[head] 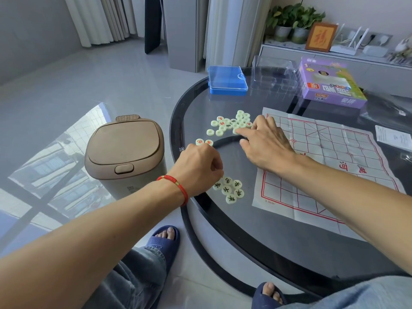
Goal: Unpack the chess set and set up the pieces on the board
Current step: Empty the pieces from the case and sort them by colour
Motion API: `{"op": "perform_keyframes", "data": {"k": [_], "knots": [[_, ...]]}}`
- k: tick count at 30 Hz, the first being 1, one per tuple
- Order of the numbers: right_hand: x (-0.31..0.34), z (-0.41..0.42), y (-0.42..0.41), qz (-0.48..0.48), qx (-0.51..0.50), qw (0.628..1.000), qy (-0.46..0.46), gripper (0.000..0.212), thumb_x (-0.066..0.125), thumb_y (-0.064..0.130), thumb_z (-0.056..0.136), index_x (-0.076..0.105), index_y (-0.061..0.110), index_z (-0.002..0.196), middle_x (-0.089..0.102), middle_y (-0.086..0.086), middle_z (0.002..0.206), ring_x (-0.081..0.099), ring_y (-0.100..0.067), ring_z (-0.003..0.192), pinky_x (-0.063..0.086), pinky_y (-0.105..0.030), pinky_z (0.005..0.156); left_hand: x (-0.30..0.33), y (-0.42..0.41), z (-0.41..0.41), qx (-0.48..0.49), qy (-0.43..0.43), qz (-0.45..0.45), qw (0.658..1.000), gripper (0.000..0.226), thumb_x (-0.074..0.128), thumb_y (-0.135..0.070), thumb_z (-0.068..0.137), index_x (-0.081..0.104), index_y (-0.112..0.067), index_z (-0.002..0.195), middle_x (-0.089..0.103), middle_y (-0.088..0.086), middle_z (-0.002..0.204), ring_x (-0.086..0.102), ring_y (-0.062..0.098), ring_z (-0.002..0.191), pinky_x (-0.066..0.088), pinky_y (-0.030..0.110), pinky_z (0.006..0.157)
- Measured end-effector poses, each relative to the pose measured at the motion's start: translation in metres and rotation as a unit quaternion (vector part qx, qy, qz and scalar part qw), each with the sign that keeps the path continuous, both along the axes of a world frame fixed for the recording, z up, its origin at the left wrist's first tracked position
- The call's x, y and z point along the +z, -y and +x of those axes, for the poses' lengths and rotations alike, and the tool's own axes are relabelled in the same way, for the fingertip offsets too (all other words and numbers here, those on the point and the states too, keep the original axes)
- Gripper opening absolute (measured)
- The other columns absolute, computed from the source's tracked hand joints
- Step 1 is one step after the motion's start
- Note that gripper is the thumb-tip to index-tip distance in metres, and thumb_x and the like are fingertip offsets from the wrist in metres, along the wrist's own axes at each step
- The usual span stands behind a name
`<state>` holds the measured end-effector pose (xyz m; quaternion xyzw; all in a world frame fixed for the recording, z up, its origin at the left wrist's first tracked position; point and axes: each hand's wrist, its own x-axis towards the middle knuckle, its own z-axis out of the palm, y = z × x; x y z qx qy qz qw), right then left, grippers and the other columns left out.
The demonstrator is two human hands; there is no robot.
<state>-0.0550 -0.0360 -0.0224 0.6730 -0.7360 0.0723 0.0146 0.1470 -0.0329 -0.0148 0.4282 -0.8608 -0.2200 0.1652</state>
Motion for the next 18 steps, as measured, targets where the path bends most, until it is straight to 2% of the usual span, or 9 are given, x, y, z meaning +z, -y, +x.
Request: {"op": "perform_keyframes", "data": {"k": [3,6,8,12,14,18], "knots": [[0.000,-0.001,-0.002,-0.017,0.025,0.999,0.023,0.032,0.054,0.033,0.101,0.069,0.028,0.128,0.046,-0.005,0.115,0.042,-0.027,0.115,0.043,-0.043,0.098,-0.001,-0.002,0.000,-0.008,0.000,0.001,1.000,0.007,0.069,-0.014,0.083,0.076,-0.017,0.082,0.065,-0.008,0.073,0.064,0.014,0.075,0.056,0.029,0.072],[0.004,-0.003,-0.005,-0.028,0.068,0.996,0.051,0.015,0.071,0.033,0.093,0.076,0.021,0.100,0.052,0.001,0.106,0.046,-0.021,0.107,0.041,-0.033,0.088,-0.001,-0.005,0.000,-0.014,0.000,-0.003,1.000,0.006,0.070,-0.015,0.083,0.076,-0.016,0.082,0.066,-0.008,0.073,0.064,0.013,0.074,0.056,0.028,0.070],[0.007,-0.002,-0.009,-0.014,0.096,0.993,0.067,0.014,0.077,0.032,0.088,0.073,0.019,0.090,0.059,0.002,0.100,0.051,-0.019,0.101,0.041,-0.031,0.083,0.000,-0.007,-0.001,-0.015,-0.004,0.005,1.000,0.007,0.071,-0.016,0.084,0.077,-0.015,0.083,0.068,-0.007,0.074,0.065,0.012,0.073,0.057,0.026,0.070],[0.015,0.005,-0.016,-0.001,0.110,0.987,0.119,0.007,0.074,0.024,0.091,0.070,0.019,0.095,0.070,0.003,0.087,0.066,-0.016,0.085,0.055,-0.035,0.080,0.001,-0.006,-0.002,-0.015,-0.010,0.028,0.999,0.012,0.068,-0.014,0.086,0.080,-0.015,0.086,0.073,-0.004,0.077,0.068,0.012,0.072,0.058,0.028,0.071],[0.019,0.006,-0.017,-0.002,0.086,0.981,0.177,0.010,0.075,0.023,0.091,0.071,0.021,0.099,0.072,0.007,0.084,0.069,-0.010,0.082,0.056,-0.030,0.077,0.001,-0.003,-0.001,0.007,-0.019,0.037,0.999,0.015,0.065,-0.013,0.086,0.080,-0.014,0.086,0.074,-0.001,0.078,0.068,0.015,0.074,0.058,0.031,0.072],[0.027,0.012,-0.020,0.034,0.069,0.951,0.301,0.009,0.077,0.019,0.089,0.073,0.022,0.097,0.076,0.005,0.077,0.073,-0.008,0.073,0.052,-0.019,0.070,0.003,0.005,0.001,0.072,-0.073,0.079,0.992,0.011,0.067,-0.020,0.089,0.077,-0.016,0.091,0.074,-0.002,0.080,0.069,0.009,0.072,0.057,0.021,0.069]]}}
